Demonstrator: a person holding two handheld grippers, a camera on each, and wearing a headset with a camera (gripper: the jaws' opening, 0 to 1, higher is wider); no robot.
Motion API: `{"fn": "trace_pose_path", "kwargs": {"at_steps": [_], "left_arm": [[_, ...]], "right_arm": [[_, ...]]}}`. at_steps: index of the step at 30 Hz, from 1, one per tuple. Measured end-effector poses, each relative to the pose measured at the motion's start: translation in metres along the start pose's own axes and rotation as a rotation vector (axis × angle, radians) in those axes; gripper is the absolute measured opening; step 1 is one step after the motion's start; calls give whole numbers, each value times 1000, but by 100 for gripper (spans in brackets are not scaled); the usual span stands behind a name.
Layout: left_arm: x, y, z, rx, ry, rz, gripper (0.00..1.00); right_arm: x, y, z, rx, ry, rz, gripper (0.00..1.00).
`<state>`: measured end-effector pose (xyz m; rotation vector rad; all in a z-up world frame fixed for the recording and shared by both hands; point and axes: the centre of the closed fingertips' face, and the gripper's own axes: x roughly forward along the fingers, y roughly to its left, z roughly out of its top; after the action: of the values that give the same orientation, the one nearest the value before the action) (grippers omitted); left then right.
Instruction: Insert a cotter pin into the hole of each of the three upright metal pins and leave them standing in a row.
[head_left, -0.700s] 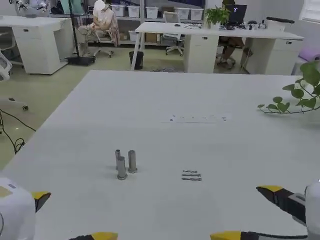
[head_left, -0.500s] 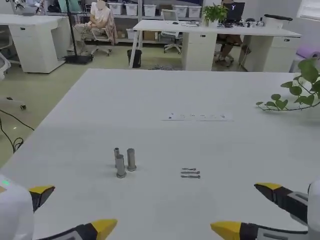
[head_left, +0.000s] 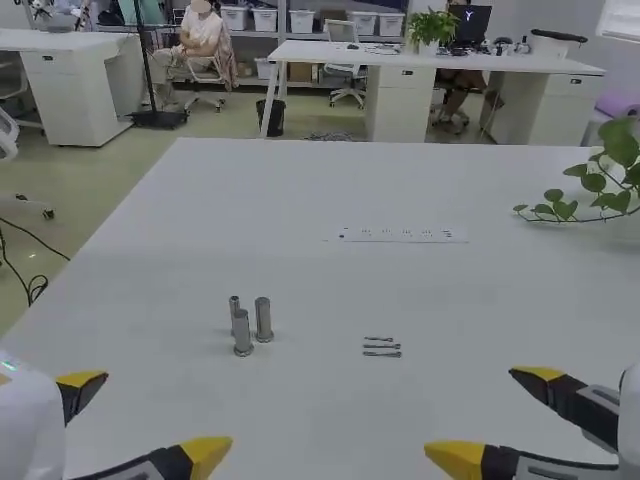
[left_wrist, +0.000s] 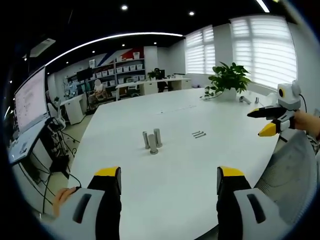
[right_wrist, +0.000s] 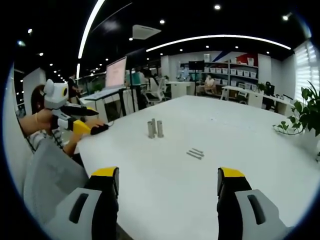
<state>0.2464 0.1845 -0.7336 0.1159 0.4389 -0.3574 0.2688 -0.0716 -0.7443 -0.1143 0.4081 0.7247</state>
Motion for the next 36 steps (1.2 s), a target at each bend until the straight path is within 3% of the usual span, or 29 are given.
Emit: {"fn": "trace_pose_path", "kwargs": {"at_steps": [36], "left_arm": [[-3,-2,-2,10,8,-3,77]], "right_arm": [[-2,-1,0,12,-5,-3,74]]}}
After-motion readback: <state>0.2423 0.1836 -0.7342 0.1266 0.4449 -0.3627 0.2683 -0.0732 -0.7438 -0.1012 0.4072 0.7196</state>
